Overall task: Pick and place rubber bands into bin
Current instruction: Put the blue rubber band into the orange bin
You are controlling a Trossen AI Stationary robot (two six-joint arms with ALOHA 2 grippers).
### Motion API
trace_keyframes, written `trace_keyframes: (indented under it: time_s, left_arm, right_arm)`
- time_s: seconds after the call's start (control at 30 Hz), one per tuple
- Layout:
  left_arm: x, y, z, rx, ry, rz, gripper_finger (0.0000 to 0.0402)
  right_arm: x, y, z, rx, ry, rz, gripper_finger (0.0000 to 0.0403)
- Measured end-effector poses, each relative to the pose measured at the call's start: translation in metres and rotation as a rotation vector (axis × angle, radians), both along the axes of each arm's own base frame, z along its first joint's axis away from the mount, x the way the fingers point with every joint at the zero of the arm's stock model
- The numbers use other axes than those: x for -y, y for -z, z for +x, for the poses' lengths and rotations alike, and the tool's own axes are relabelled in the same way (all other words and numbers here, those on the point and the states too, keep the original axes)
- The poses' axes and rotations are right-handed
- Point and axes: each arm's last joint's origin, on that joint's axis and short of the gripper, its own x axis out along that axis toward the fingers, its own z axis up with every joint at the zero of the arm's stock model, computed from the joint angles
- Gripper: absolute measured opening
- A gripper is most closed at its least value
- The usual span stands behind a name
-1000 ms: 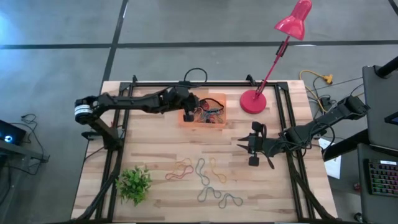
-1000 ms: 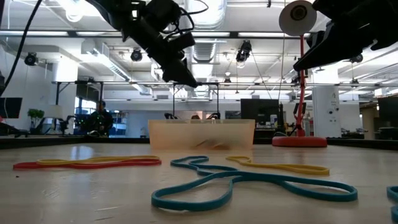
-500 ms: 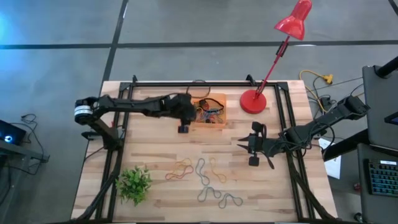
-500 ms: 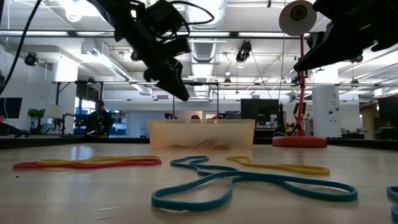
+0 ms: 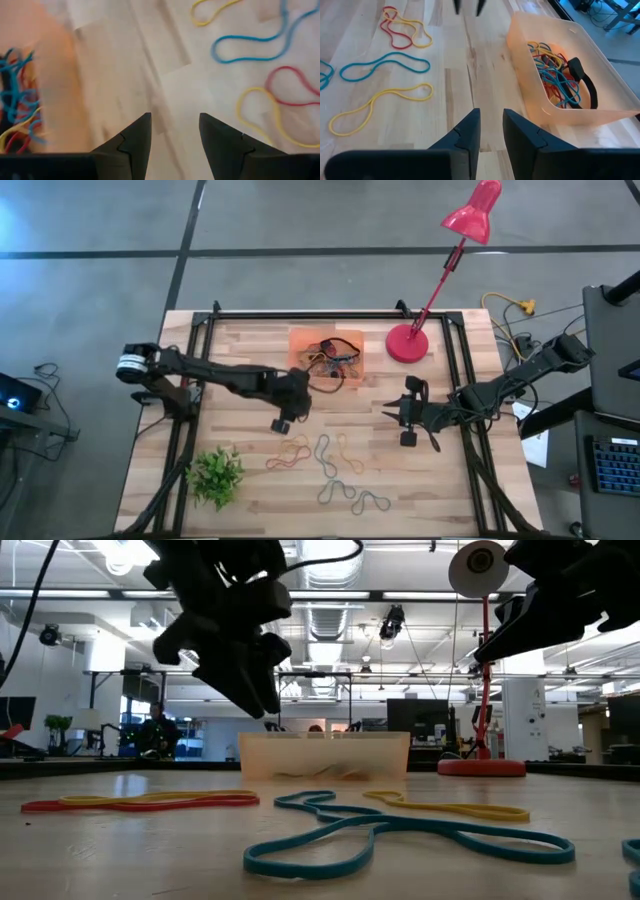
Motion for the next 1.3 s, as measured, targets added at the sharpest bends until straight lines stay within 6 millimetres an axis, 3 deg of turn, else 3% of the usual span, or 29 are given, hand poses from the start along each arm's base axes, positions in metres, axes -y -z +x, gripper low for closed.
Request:
trace_keyframes:
  time_s: [0.23,0.5,0.77,1.0,1.3]
  left_arm:
    - [0.027,0.006,-0.003,0.013,0.087,-0.004,0.0150]
    - [0.050,0.021,-0.002,0.142,0.188,-0.085,0.0150]
    - [0.060,0.047,0.013,0.186,0.211,-0.093,0.0150]
    - [0.068,0.074,0.027,0.101,0.244,-0.118,0.0150]
    - [0.069,0.073,0.041,0.126,0.209,-0.087,0.0150]
  right_arm:
    - [0.000,0.000,0.000,0.004,0.000,0.001,0.0070]
    - [0.000,-0.001,0.001,0.009,0.000,0.003,0.0072]
    - [-0.001,-0.002,0.001,0.022,-0.006,0.001,0.0066]
    - [-0.001,0.000,0.003,0.020,-0.007,-0.003,0.0072]
    - [-0.001,0.005,0.004,-0.006,-0.008,-0.019,0.0065]
